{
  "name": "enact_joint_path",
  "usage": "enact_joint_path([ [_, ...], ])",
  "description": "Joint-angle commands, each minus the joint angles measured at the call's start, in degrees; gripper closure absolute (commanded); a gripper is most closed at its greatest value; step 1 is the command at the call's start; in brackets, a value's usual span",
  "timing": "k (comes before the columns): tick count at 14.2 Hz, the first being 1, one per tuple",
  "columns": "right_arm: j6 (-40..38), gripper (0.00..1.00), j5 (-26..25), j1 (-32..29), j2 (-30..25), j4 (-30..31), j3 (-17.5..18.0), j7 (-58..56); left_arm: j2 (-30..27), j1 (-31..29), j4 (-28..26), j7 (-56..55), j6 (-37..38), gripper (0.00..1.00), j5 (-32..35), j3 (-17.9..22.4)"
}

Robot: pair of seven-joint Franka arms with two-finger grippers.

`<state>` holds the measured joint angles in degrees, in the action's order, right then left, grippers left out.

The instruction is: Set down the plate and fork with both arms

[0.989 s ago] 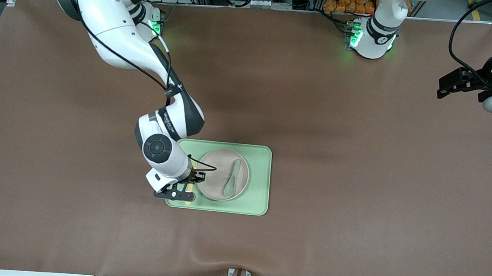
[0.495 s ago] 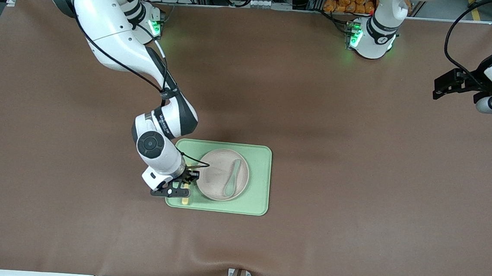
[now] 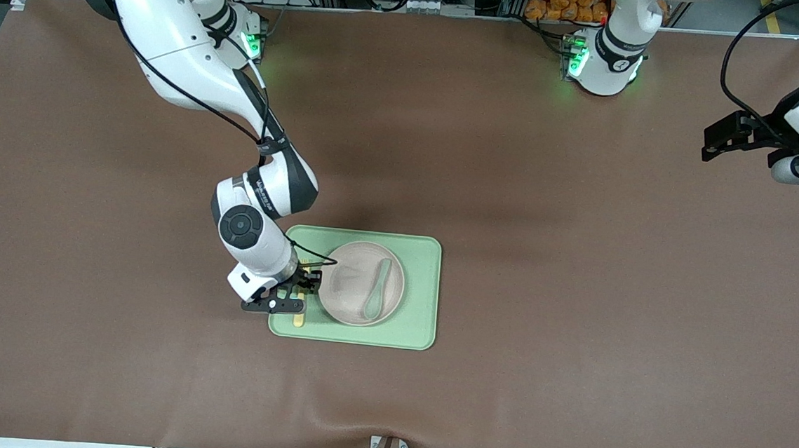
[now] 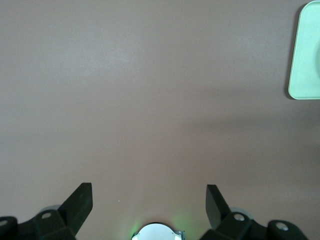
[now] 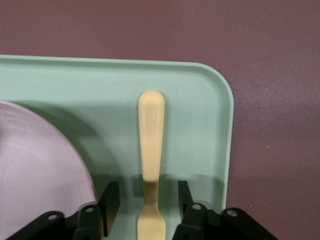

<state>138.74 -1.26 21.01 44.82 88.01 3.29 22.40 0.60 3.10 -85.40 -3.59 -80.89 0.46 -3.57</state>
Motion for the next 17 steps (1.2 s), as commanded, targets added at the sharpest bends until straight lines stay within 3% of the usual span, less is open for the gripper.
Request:
enact_joint_path([
  [1, -0.04, 0.0, 0.65, -0.89, -4.29, 2.52, 0.75, -0.08, -1.04, -0.11, -0.82, 0.16, -0.85, 0.0, 0.42, -0.12],
  [7, -6.45, 0.0, 2.14, -3.87, -12.37, 1.9, 0.49, -0.78, -1.04, -0.55, -0.73, 0.69, -1.73, 0.0, 0.51, -0.03],
  [12, -19.18, 0.0, 2.14, -8.7, -19.76, 1.73, 0.48, -5.61, -1.04, -0.47, -0.73, 0.52, -2.0, 0.0, -0.28, -0.12],
  [17, -26.67, 0.0, 2.14, -11.69, -24.77, 1.64, 0.48, -5.7, -1.04, -0.55, -0.47, 0.69, -2.08, 0.0, -0.11, -0.03],
])
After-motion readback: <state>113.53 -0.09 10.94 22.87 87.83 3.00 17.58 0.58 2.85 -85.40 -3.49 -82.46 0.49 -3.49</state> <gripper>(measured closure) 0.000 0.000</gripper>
